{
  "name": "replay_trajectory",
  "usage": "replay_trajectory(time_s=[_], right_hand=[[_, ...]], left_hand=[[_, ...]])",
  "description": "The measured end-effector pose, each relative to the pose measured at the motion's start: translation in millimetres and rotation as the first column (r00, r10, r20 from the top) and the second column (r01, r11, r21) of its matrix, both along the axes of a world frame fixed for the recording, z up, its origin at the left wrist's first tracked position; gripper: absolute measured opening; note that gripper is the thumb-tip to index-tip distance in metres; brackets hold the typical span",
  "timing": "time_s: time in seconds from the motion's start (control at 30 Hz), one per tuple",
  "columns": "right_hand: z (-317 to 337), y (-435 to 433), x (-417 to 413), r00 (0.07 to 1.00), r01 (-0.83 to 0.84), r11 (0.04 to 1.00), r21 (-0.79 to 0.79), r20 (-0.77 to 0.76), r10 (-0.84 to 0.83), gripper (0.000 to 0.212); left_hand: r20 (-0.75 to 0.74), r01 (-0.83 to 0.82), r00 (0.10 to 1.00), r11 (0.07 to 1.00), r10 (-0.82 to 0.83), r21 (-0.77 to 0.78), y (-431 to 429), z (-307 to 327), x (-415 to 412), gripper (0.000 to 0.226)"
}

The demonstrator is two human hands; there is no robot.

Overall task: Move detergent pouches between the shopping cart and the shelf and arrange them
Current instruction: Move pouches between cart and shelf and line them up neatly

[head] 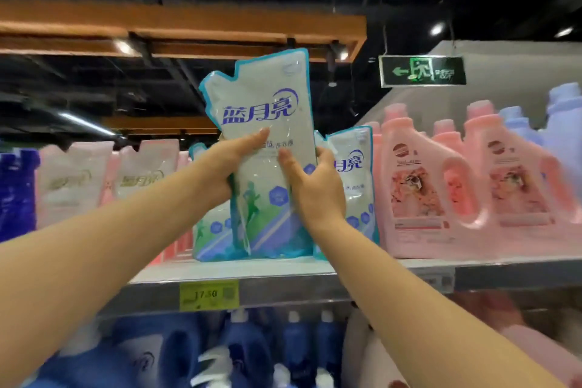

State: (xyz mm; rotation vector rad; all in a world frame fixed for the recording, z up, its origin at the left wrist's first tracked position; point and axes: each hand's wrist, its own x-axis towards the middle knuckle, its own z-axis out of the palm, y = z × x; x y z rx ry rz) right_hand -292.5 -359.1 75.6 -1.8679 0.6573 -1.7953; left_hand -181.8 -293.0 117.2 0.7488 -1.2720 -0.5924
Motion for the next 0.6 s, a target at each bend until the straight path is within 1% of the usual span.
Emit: replay_trajectory(time_s=[0.03, 0.1, 0.2, 0.27, 0.3, 0.33, 0.43, 0.5, 0.53, 0.6], right_hand=[[-2, -11, 9, 1.0, -0.028, 1.0, 0.011, -0.004, 0.028, 0.058], [-8, -30, 24, 0.998, -0.059, 0.998, 0.025, -0.023, 0.06, 0.06], [-17, -55, 37, 0.992, -0.09, 0.996, 0.027, -0.082, 0.092, 0.061], [-21, -67, 40, 0.982, -0.101, 0.993, 0.053, -0.152, 0.108, 0.054], [-23, -73, 43, 0.976, -0.097, 0.992, 0.082, -0.185, 0.111, 0.052], [-24, -78, 44, 0.971, -0.093, 0.989, 0.113, -0.211, 0.115, 0.054], [-20, -88, 43, 0.956, -0.047, 0.987, 0.152, -0.281, 0.089, 0.065], [-13, -86, 31, 0.943, 0.019, 0.989, 0.148, -0.33, 0.031, 0.074], [-12, -81, 23, 0.939, 0.044, 0.991, 0.126, -0.344, 0.002, 0.08], [-17, -69, 8, 0.907, 0.088, 0.996, 0.001, -0.414, -0.079, 0.092]], left_hand=[[0.002, -0.01, 1.0, 1.0, 0.01, 0.017, -10, 0, 10, 0.049], [0.019, -0.05, 0.999, 0.998, 0.05, 0.03, -31, -5, 27, 0.058], [0.03, -0.081, 0.996, 0.996, 0.08, 0.032, -58, -23, 49, 0.069], [-0.006, -0.114, 0.993, 0.992, 0.115, 0.056, -74, -34, 59, 0.088], [-0.024, -0.118, 0.992, 0.99, 0.12, 0.075, -80, -37, 63, 0.098], [-0.03, -0.113, 0.993, 0.989, 0.116, 0.093, -87, -39, 65, 0.102], [0.007, -0.136, 0.991, 0.984, 0.137, 0.116, -98, -38, 68, 0.098], [0.055, -0.161, 0.986, 0.98, 0.155, 0.118, -97, -36, 69, 0.095], [0.099, -0.16, 0.984, 0.978, 0.147, 0.135, -95, -36, 70, 0.095], [0.221, -0.179, 0.967, 0.958, 0.128, 0.225, -84, -40, 72, 0.089]])
